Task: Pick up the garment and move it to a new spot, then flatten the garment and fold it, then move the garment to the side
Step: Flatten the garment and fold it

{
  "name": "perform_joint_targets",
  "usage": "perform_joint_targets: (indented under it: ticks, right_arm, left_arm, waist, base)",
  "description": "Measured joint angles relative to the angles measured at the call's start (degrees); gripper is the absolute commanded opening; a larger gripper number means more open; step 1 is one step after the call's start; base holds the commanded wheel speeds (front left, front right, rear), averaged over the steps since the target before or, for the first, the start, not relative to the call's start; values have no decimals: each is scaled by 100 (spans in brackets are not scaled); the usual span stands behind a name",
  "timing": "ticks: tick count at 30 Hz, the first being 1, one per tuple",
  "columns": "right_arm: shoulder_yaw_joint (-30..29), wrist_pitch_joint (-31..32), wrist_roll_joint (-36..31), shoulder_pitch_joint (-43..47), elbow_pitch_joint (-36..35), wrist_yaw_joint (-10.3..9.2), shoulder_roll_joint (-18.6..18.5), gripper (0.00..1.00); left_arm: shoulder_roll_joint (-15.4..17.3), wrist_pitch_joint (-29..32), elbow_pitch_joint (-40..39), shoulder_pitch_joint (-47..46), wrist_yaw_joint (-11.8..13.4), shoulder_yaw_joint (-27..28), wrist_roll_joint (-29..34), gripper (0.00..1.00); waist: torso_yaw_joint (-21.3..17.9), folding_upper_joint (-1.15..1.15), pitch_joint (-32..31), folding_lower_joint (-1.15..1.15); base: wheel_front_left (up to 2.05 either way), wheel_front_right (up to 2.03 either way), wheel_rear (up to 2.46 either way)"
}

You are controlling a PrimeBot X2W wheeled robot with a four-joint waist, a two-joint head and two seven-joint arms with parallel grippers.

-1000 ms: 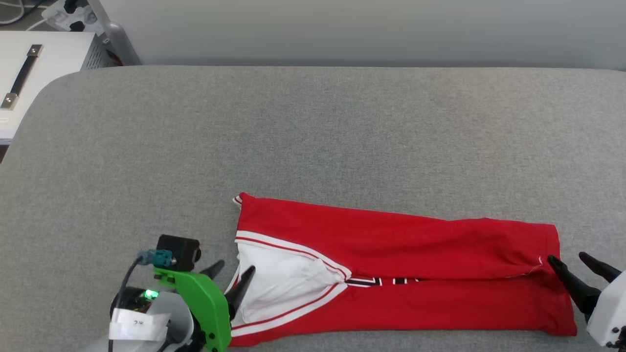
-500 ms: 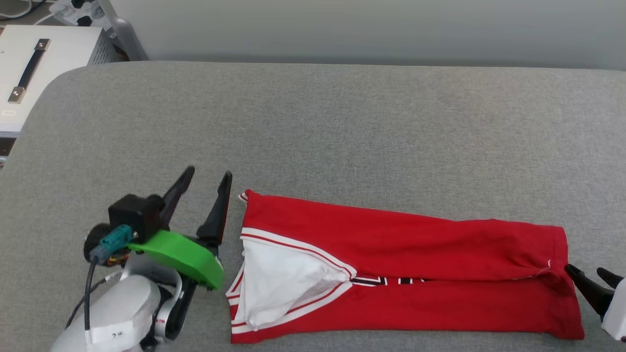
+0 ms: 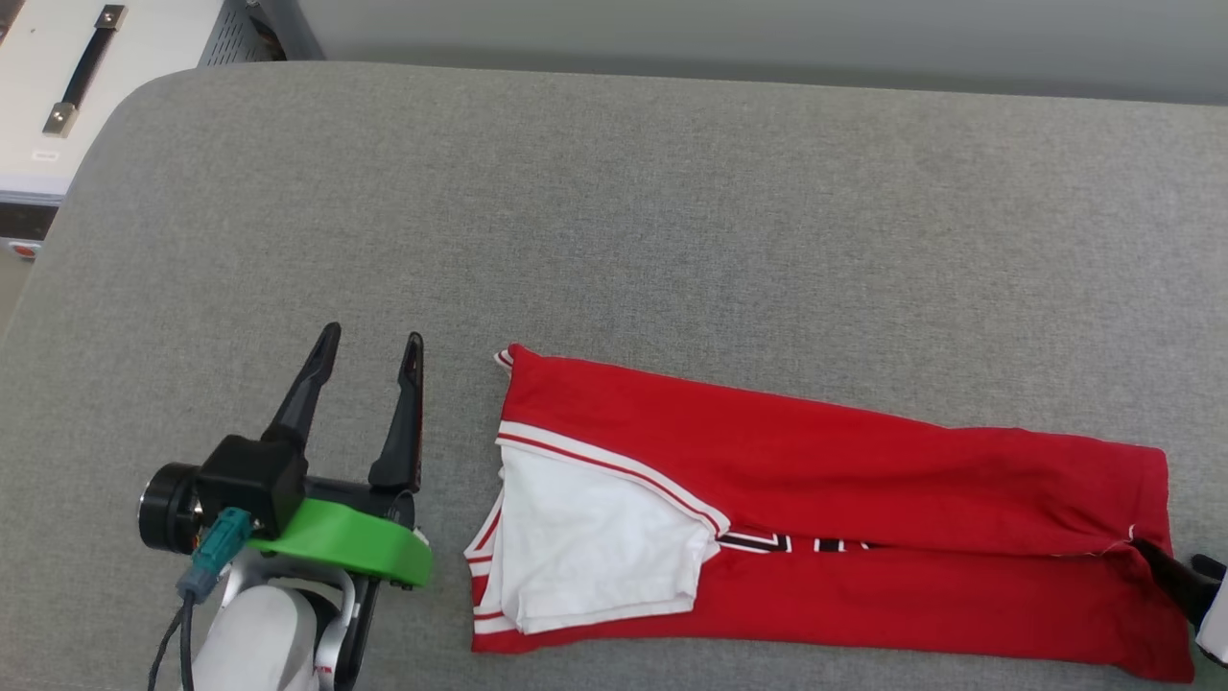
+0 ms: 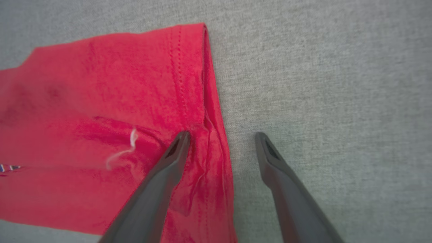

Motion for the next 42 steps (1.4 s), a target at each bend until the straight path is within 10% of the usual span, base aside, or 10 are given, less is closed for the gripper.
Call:
perform_joint_targets:
  ticks: [10, 25, 26, 28, 42]
  right_arm:
    - [83, 83, 212, -94, 259, -10, 55, 100]
    - [657, 47, 337, -224, 369, -11, 264, 100]
    - [681, 22, 350, -232, 381, -11, 264, 87]
    - [722, -11, 359, -247, 409, -11, 259, 0]
    - [791, -818, 453, -248, 725, 7, 46, 0]
  left_arm:
    - [-714, 1, 255, 104, -698, 667, 616, 100]
    - [-1014, 1, 420, 163, -882, 948, 839, 100]
    - [-1028, 1, 424, 163, -882, 948, 839, 100]
    - [-1034, 1, 427, 163, -883, 935, 839, 100]
    - [-1028, 1, 492, 174, -907, 927, 821, 100]
  waist:
    - [199, 0, 130, 0]
    - [161, 0, 6, 0]
    - [156, 0, 8, 0]
    - [149, 0, 7, 0]
    - [77, 0, -193, 0]
  base:
    - [0, 0, 0]
    - [0, 0, 0]
    - [0, 0, 0]
    - [0, 0, 0]
    - [0, 0, 0]
